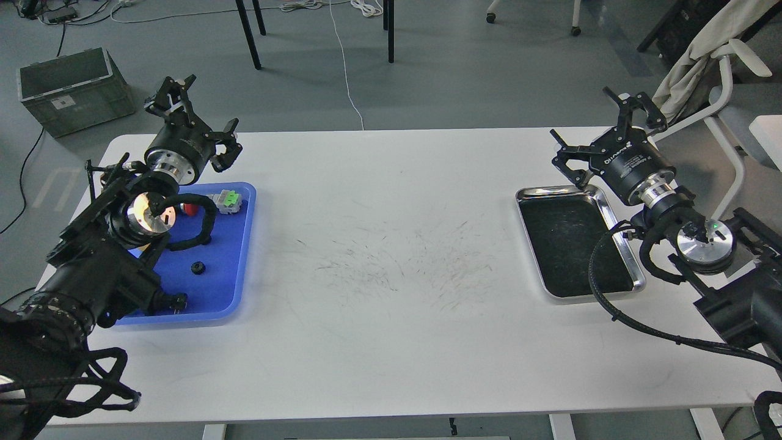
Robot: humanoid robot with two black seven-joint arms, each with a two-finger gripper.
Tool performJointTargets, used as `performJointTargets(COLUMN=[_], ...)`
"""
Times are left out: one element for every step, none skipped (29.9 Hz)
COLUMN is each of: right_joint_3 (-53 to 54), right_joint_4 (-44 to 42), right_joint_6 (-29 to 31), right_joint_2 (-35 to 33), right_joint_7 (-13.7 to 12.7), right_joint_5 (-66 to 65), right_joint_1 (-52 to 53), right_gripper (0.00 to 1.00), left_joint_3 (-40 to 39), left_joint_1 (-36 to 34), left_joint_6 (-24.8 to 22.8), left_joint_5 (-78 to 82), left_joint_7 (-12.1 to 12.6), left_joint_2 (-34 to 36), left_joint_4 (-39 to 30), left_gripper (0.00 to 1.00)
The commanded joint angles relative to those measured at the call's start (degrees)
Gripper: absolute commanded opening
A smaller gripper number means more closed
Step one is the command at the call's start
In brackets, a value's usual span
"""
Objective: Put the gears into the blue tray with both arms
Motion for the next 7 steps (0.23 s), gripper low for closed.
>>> performJointTargets(right_joint_3=[2.96,3.05,3.05,3.14,3.14,2.96,2.87], right_joint_4=[0.11,0.11,0.11,0.02,0.02,0.11,0.11], right_joint_6=[-0.19,-0.19,-0.19,-0.19,-0.19,-0.28,-0.54], right_joint_2=[-0.06,-0.06,-0.06,-0.06,0.03,0.03,0.03], right_joint_7=[0.04,0.04,0.04,0.04,0.04,0.04,0.04], right_joint_5=[-0.02,-0.02,-0.02,-0.11,-0.11,-0.19,-0.20], right_joint_1=[-1.65,-1.74,-1.74,-1.74,-1.74,-1.74,-1.74], right_gripper=[1.00,1.00,1.00,1.00,1.00,1.00,1.00], left_joint_3=[0.06,0.06,0.06,0.06,0.06,0.06,0.06], left_joint_1=[0.14,0.14,0.22,0.22,0.31,0.31,0.31], left_joint_6=[0.08,0.08,0.08,-0.01,0.08,0.08,0.25], left_joint_5=[-0.04,-0.04,-0.04,-0.04,-0.04,-0.04,-0.04], left_joint_7=[-0.16,-0.16,-0.16,-0.16,-0.16,-0.16,-0.16], left_joint_2=[0.19,0.19,0.11,0.11,0.11,0.02,0.02], left_joint_4=[-0.95,-1.04,-1.04,-1.04,-1.13,-1.22,-1.56], left_gripper=[0.98,0.98,0.98,0.98,0.98,0.98,0.98])
